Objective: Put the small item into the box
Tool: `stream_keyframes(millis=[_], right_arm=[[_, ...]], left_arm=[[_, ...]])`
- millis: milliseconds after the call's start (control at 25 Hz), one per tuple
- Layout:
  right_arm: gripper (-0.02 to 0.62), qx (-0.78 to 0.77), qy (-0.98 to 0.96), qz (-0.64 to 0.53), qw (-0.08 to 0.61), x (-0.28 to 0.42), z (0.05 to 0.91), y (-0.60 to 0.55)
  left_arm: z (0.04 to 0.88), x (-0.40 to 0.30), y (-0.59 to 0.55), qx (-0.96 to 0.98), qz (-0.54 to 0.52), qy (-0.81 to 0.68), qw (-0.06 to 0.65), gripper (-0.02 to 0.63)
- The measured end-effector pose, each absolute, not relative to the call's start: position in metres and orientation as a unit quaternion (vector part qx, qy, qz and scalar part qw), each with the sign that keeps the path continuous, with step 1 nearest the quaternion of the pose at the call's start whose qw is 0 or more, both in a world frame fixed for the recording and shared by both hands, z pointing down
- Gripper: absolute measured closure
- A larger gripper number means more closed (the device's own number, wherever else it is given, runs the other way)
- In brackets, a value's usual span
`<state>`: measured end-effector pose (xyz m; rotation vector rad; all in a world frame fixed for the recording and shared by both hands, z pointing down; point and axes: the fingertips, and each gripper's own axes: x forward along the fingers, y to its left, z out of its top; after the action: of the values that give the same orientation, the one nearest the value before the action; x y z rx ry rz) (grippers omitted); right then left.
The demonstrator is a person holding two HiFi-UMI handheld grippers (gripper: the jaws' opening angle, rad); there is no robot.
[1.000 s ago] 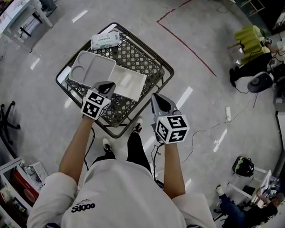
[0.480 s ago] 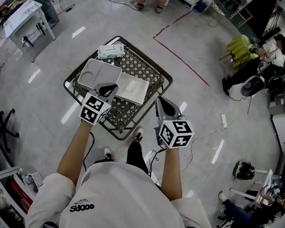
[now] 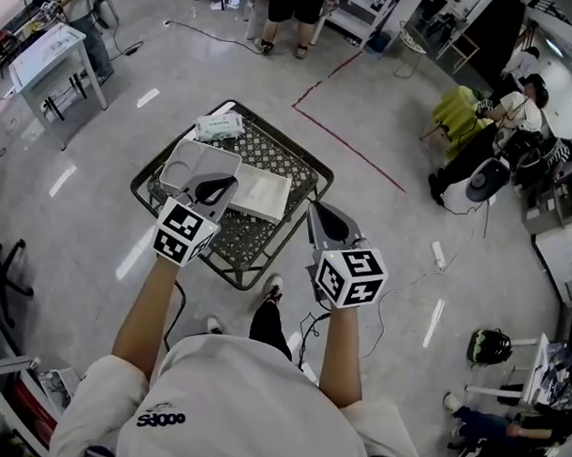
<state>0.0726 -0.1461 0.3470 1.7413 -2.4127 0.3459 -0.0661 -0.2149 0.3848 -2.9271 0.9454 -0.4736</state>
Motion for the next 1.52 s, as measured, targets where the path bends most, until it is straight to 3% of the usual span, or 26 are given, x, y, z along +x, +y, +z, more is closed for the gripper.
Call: stream_keyframes(millis=[480,1520], right_arm=[[0.586,0.589,-0.804,0.059,0.062,0.054,0.308,-0.09],[0.586,0.583,-0.808,0.043,0.077,0.046,0.312,-0.095]], left_arm=[[0.336,-0.075,-0.149,-0.951,-0.11,0.281,0.068,0.6],[0.329,-0.086,-0.142,-0.952,-0.097,0.28,0.072,0.6]])
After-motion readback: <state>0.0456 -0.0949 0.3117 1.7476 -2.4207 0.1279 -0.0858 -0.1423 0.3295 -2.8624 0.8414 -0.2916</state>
